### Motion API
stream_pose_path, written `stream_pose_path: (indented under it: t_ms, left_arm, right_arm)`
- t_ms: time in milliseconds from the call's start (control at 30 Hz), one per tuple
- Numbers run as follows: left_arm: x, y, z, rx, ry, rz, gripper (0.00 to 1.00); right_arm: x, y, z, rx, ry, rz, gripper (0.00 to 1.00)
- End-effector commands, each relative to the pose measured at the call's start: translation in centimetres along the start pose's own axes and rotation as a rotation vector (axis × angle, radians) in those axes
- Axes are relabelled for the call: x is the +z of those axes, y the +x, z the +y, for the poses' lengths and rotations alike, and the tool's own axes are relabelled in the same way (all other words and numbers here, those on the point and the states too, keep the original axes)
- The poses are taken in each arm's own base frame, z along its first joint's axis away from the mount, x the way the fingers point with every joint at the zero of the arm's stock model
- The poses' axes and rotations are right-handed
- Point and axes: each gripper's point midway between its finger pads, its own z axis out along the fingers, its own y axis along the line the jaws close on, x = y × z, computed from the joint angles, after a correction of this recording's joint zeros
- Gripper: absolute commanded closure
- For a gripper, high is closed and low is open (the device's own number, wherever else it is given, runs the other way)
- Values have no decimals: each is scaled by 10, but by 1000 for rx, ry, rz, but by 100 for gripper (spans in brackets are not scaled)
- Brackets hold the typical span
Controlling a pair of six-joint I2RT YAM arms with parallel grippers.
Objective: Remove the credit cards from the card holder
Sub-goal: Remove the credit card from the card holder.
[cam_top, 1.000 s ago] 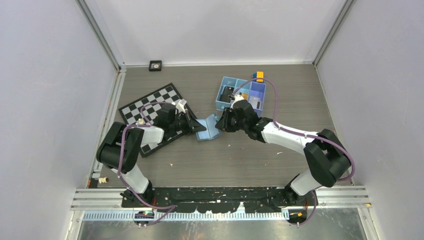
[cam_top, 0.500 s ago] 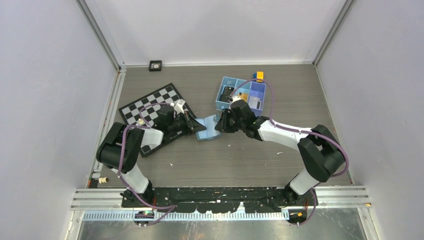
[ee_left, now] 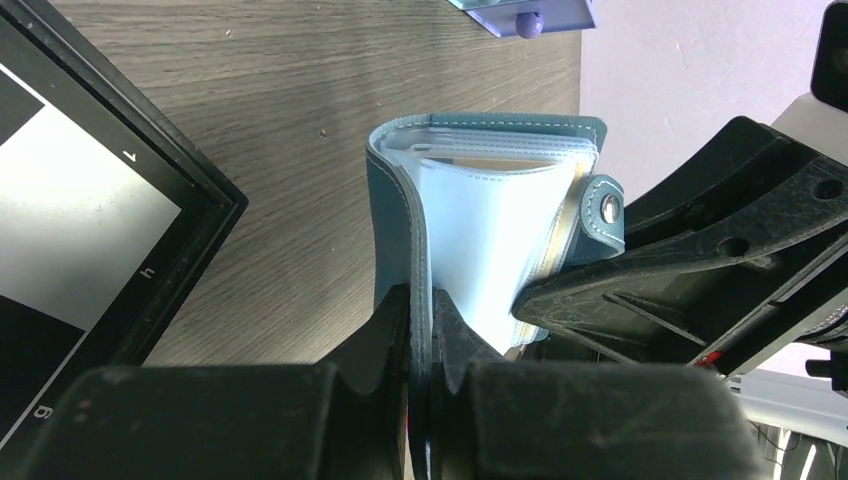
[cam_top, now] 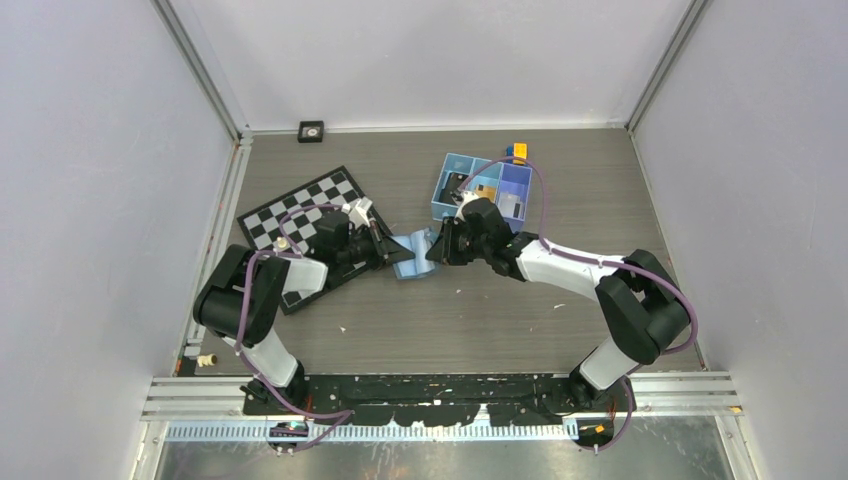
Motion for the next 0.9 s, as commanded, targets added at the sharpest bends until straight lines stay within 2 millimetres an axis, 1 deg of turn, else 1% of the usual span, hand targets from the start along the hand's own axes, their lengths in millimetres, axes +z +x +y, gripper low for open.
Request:
stream_pose_path:
  t_ms: [0, 100, 267, 333, 400, 433, 500, 567, 700, 767, 867]
  left_arm:
    - [-7, 0, -61, 144, 215, 10, 100]
    - [-7, 0, -65, 138, 240, 17, 100]
    - [-6, 0, -71, 122, 290, 18, 100]
    - [-5, 1, -69, 118, 281, 19, 100]
    - [-4, 1, -62, 111, 246, 17, 95]
    - [-4, -1, -59, 110, 223, 12, 90]
    - [-4, -1, -51, 107, 177, 6, 71]
    - [-5, -2, -46, 105, 141, -4, 55]
    - [-7, -1, -41, 104, 107, -2, 32]
    - [-6, 0, -40, 100, 104, 1, 27]
    - [-4, 1, -34, 93, 82, 13, 25]
  right_arm:
    - [6, -5, 16, -4, -58, 9, 79]
    - [8, -3, 15, -2, -55, 19, 76]
    - [12, -1, 10, 4, -27, 32, 75]
    - [12, -2, 8, 6, -17, 32, 80]
    - [11, -2, 8, 5, -15, 26, 87]
    - [10, -3, 9, 3, -17, 20, 88]
    - [8, -5, 10, 2, -21, 10, 89]
    - [7, -6, 11, 1, -28, 6, 90]
    - [7, -5, 15, 1, -48, 11, 91]
    - [6, -4, 18, 1, -69, 14, 91]
    - [3, -4, 27, -1, -113, 11, 91]
